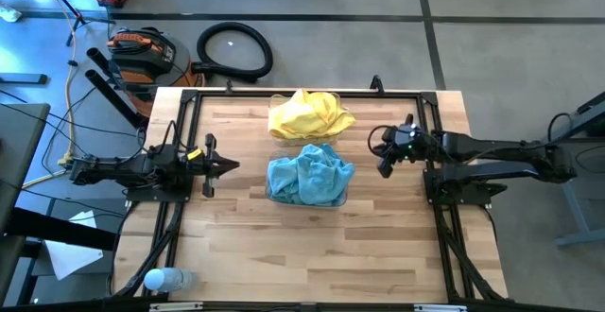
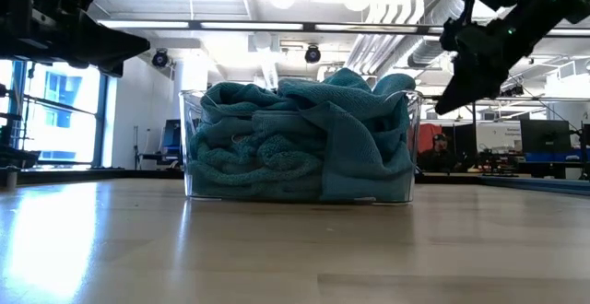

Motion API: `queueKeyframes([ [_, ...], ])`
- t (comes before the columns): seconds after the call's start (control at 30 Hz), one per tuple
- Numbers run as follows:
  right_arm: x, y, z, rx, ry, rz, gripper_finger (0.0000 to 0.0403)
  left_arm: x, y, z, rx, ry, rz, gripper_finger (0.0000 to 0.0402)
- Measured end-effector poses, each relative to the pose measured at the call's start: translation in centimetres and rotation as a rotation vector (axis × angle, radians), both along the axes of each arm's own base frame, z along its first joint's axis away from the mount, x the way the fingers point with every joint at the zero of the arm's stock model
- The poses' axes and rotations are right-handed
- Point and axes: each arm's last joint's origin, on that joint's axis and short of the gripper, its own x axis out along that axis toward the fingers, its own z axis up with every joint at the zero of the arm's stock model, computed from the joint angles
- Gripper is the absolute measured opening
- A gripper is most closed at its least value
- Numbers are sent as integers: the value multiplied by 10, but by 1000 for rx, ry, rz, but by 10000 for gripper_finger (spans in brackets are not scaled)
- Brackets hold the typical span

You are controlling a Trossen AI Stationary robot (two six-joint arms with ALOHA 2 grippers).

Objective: Sort microfiber towel by color & place in baskets
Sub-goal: Return to Home Position

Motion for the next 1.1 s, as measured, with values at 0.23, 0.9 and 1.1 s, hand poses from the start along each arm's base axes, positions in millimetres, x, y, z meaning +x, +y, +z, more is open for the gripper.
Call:
queueKeyframes([
  [0.23,4,5,-13,-10,-65,120,8,0,0,0,0,-1,16,3],
  [0.9,-22,36,-33,-104,-268,346,0,0,1,0,-8,-3,20,7],
  [1.1,-39,38,-44,-105,-399,375,0,0,1,0,-8,-3,20,7],
])
